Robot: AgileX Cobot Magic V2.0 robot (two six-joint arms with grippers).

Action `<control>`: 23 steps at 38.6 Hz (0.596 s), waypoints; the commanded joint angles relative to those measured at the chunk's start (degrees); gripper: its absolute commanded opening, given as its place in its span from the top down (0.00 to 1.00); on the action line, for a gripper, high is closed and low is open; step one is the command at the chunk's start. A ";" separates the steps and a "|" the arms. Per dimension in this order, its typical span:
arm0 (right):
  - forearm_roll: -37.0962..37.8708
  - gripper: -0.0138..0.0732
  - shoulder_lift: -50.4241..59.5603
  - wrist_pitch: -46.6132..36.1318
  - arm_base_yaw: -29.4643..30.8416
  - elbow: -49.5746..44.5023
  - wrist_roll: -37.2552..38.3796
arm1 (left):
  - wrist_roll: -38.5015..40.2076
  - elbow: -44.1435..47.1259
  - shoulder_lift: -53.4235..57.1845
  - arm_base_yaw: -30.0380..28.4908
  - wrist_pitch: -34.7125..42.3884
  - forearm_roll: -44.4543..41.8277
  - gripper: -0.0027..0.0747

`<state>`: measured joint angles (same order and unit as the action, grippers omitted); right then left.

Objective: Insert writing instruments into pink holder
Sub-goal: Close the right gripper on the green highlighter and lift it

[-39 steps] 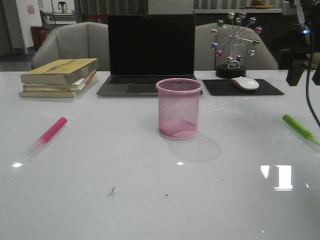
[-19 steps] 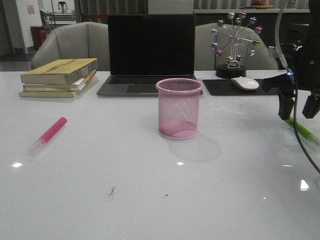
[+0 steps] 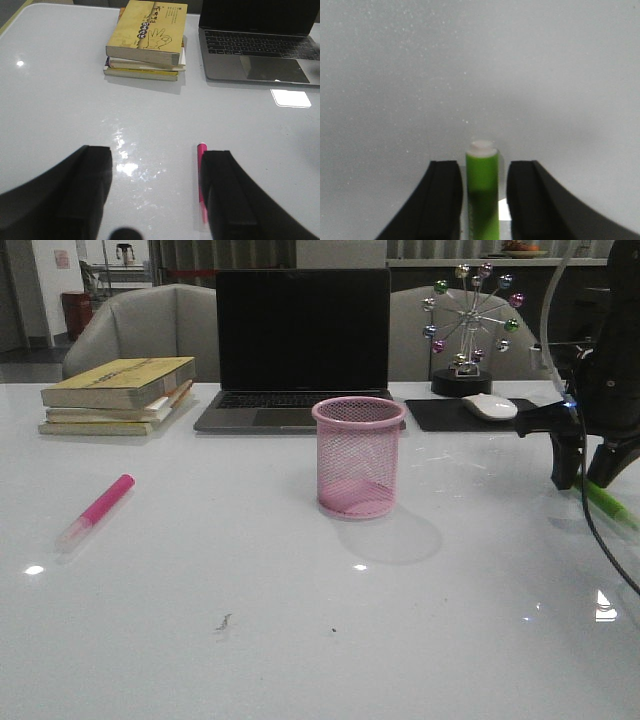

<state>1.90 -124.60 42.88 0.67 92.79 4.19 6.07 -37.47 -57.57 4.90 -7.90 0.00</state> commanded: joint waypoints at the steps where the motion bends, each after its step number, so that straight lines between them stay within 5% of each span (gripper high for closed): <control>1: 1.22 0.69 0.95 -0.01 0.31 0.85 -0.69 | 0.36 -2.17 0.59 0.25 4.56 0.39 0.38; 3: 1.22 0.79 0.74 0.05 0.31 0.85 -0.69 | 0.36 -2.17 0.59 0.25 4.56 0.39 0.38; 23: 1.17 0.77 11.53 -5.20 -0.55 4.77 -0.69 | 0.36 -2.17 0.59 0.25 4.68 0.39 0.38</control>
<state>2.14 -121.55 42.63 0.48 95.16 4.03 6.07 -37.47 -57.57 4.90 -7.80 0.00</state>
